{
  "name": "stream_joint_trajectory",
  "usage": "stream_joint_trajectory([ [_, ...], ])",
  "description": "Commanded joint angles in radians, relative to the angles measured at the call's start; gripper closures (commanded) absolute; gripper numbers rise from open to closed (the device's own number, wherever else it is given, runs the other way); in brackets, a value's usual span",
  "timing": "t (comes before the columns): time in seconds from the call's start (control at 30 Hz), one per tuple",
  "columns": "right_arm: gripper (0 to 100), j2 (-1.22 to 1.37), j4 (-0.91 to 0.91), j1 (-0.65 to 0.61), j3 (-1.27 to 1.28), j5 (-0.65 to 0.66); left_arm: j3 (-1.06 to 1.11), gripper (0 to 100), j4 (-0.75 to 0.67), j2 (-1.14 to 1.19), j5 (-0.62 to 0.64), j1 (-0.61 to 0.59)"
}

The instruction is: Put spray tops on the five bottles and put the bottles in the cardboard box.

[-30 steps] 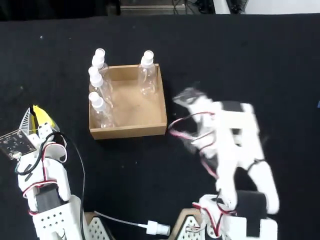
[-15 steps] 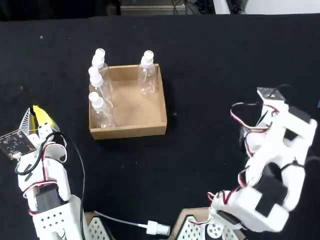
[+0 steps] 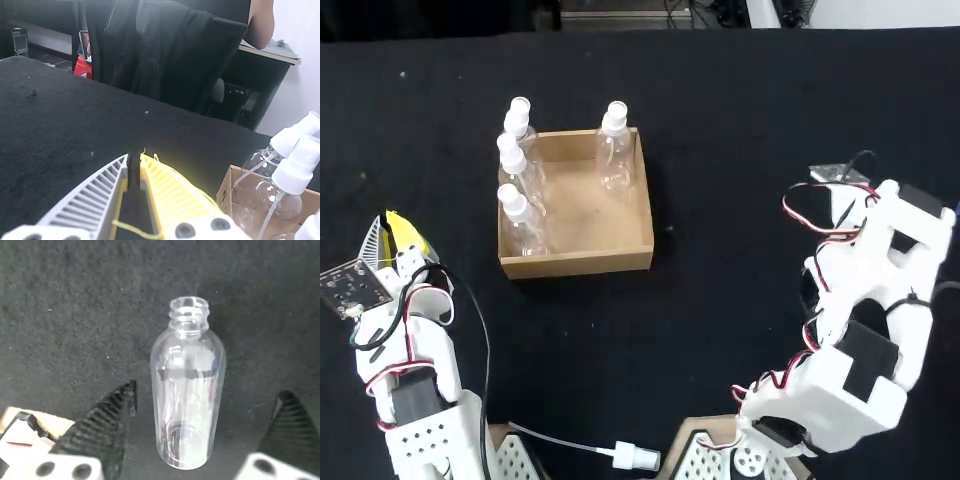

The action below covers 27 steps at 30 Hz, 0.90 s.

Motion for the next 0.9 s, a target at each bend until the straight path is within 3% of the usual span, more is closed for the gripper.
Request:
stream_joint_trajectory([
  [0.0, 63.1, -0.018, -0.02, -0.02, 0.001, 0.029, 0.022, 97, 0.005, -0.002, -0.006, 0.016],
  [0.2, 63.9, -0.035, -0.218, -0.026, 0.147, -0.008, 0.022, 97, 0.005, -0.002, -0.006, 0.016],
  [0.43, 77.3, -0.028, -0.333, -0.026, 0.22, -0.015, 0.022, 97, 0.006, 0.0, -0.009, 0.016],
  [0.63, 99.4, -0.042, -0.325, -0.023, 0.214, -0.015, 0.022, 97, 0.006, 0.0, -0.011, 0.016],
  [0.87, 98.8, -0.202, -0.18, -0.028, 0.104, -0.069, 0.019, 97, 0.006, -0.008, -0.012, 0.015],
])
